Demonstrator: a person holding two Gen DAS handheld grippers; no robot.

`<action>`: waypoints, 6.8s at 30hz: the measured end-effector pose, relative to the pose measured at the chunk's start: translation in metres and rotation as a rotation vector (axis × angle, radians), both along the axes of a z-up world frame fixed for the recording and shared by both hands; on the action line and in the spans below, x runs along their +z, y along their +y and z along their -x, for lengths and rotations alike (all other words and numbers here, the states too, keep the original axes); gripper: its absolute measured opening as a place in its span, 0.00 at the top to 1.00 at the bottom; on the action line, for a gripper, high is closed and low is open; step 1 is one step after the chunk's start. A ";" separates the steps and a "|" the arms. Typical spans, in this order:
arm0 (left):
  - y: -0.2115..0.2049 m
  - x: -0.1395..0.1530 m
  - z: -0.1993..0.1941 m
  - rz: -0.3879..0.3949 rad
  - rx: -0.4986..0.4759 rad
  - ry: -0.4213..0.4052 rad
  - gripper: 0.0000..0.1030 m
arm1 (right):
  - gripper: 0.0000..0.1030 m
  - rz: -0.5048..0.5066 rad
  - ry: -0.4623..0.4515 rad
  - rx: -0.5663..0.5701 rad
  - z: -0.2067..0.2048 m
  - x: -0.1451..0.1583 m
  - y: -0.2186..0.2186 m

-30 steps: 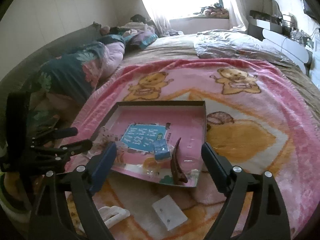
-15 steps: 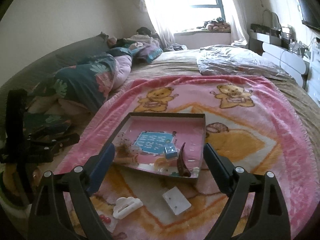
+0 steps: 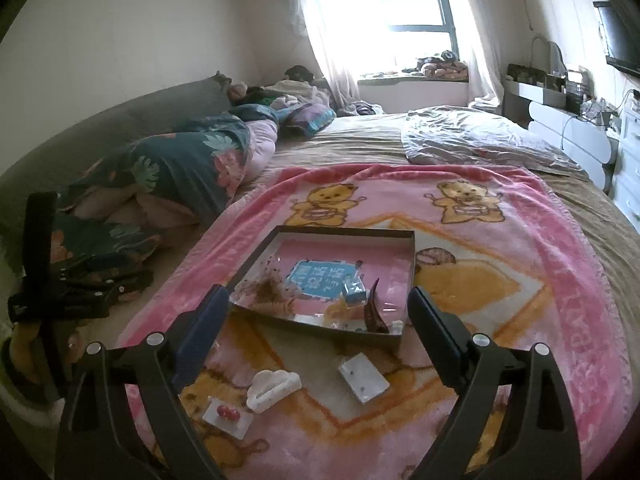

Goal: Organize jewelry

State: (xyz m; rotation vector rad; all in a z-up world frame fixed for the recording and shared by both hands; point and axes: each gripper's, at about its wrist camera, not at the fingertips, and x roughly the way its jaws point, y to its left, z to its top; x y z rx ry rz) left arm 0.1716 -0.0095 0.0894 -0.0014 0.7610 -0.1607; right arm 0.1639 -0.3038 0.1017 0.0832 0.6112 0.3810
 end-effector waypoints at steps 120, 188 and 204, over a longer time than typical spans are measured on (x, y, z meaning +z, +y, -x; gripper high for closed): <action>-0.022 -0.126 0.021 0.029 -0.025 0.227 0.26 | 0.61 0.172 0.245 0.187 -0.025 -0.126 0.030; -0.067 -0.100 -0.147 -0.009 -0.094 0.159 0.17 | 0.26 0.094 0.241 -0.005 -0.130 -0.120 0.012; 0.038 -0.102 -0.069 0.040 0.069 0.174 0.13 | 0.20 0.014 0.398 0.175 -0.053 -0.145 0.076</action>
